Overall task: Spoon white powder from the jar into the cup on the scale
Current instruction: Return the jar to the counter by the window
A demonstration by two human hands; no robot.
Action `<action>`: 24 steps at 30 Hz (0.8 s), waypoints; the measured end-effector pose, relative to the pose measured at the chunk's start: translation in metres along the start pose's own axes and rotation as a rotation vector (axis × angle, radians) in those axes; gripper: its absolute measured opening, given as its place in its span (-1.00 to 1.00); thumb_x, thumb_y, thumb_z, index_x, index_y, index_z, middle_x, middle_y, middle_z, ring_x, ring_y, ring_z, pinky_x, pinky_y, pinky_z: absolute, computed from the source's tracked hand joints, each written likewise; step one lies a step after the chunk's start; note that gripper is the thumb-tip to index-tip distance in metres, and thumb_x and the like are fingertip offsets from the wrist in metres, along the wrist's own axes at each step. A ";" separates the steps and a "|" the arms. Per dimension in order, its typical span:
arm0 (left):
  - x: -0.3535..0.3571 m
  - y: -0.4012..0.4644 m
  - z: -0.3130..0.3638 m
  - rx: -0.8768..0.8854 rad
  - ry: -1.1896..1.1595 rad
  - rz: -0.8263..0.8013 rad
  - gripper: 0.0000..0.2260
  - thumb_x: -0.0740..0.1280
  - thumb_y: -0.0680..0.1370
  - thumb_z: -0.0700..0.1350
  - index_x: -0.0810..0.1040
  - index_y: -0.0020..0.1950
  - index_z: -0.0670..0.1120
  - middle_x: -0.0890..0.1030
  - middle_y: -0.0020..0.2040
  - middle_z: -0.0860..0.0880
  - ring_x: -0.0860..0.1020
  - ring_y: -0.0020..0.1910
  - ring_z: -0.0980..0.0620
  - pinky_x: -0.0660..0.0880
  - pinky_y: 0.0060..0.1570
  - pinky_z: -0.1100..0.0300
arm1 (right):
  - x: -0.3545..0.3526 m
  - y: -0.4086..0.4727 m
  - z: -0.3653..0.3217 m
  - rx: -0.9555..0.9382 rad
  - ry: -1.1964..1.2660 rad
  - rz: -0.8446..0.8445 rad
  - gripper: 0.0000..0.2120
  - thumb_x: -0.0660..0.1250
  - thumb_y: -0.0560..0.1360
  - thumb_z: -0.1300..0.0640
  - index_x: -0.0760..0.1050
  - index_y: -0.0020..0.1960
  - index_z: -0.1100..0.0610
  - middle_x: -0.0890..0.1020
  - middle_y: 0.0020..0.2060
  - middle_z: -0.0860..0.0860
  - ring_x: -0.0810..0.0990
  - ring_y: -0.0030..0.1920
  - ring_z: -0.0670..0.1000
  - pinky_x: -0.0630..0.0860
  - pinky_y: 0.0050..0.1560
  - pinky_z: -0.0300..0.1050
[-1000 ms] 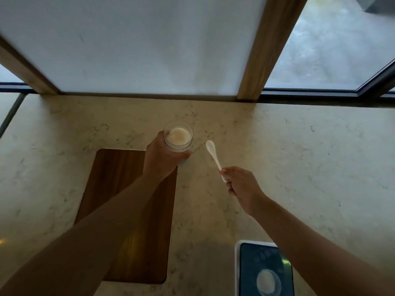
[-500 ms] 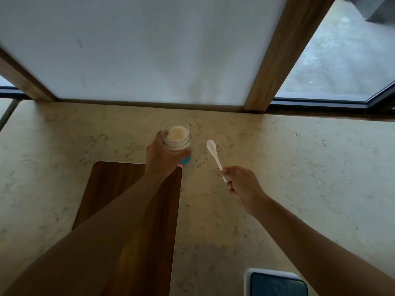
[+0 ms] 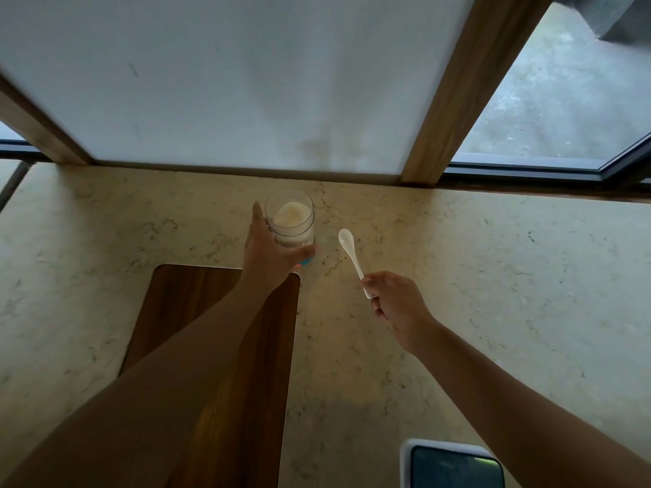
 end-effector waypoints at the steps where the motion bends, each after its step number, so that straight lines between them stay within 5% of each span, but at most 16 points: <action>1: -0.001 -0.002 -0.001 -0.028 0.004 -0.010 0.19 0.62 0.18 0.23 0.00 0.59 -0.09 0.36 0.44 -0.11 0.36 0.42 -0.14 0.38 0.36 -0.19 | -0.001 -0.001 0.000 -0.002 0.008 0.000 -0.89 0.34 0.51 0.20 0.65 -0.08 0.13 0.53 -0.35 0.01 0.41 -0.37 -0.04 0.37 -0.42 -0.18; 13: -0.011 -0.073 0.010 -0.070 0.123 -0.006 0.14 0.51 0.25 0.34 -0.08 0.61 0.03 0.11 0.60 -0.09 0.21 0.53 -0.17 0.26 0.43 -0.17 | -0.029 -0.051 -0.002 -0.022 0.071 0.011 -0.91 0.37 0.51 0.24 0.65 -0.09 0.18 0.54 -0.34 0.06 0.39 -0.36 0.01 0.32 -0.39 -0.14; 24: 0.019 -0.190 0.052 -0.056 0.118 -0.135 0.12 0.52 0.23 0.38 0.01 0.60 0.03 0.18 0.58 -0.04 0.22 0.53 -0.09 0.30 0.43 -0.13 | -0.092 -0.146 0.036 -0.051 0.056 0.067 -0.91 0.37 0.53 0.18 0.65 -0.08 0.11 0.58 -0.30 0.06 0.47 -0.34 0.00 0.41 -0.39 -0.19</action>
Point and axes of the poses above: each hand's wrist, its own y-axis towards the middle knuckle, its own x-axis out of the palm, z = x × y, the point moved 8 cm from there along y, towards the middle knuckle
